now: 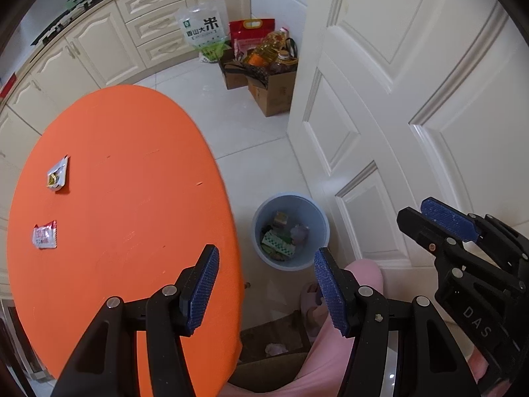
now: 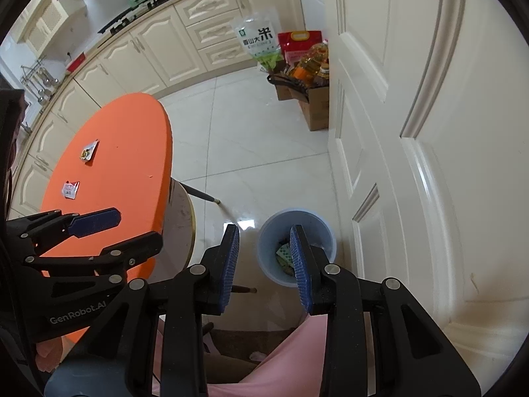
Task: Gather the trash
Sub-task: 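Return both open grippers to the orange table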
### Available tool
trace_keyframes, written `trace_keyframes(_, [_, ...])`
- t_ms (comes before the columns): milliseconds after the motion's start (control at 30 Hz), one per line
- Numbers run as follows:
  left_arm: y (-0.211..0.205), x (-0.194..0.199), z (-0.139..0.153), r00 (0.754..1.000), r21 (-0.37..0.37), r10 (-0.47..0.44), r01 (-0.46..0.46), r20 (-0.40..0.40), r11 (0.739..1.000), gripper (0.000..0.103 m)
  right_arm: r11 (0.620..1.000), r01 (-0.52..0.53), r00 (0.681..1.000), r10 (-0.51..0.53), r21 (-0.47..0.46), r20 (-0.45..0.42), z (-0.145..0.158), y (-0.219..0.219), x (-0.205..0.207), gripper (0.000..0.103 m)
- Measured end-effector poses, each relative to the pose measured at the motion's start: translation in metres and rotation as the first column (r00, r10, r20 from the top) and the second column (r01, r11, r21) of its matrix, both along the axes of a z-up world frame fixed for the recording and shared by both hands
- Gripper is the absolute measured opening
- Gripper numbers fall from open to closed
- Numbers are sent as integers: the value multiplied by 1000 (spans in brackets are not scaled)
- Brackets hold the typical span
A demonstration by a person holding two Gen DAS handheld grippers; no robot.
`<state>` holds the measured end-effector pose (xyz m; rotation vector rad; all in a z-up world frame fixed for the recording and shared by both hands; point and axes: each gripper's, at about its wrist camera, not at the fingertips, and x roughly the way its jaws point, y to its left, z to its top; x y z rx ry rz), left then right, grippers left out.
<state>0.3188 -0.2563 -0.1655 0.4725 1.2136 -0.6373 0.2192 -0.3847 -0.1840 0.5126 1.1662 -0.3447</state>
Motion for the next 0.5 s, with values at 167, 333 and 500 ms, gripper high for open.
trace_keyframes(167, [22, -2, 6, 999, -14, 31, -31, 10, 999, 56, 999, -24, 1000, 25, -22, 16, 9, 17, 4, 45])
trace_keyframes(333, [58, -3, 14, 997, -30, 76, -75, 14, 997, 57, 997, -69, 997, 70, -36, 17, 18, 42, 16, 55])
trace_keyframes(500, [107, 0, 22, 989, -50, 145, -144, 25, 988, 61, 991, -125, 992, 126, -45, 20, 27, 75, 33, 59])
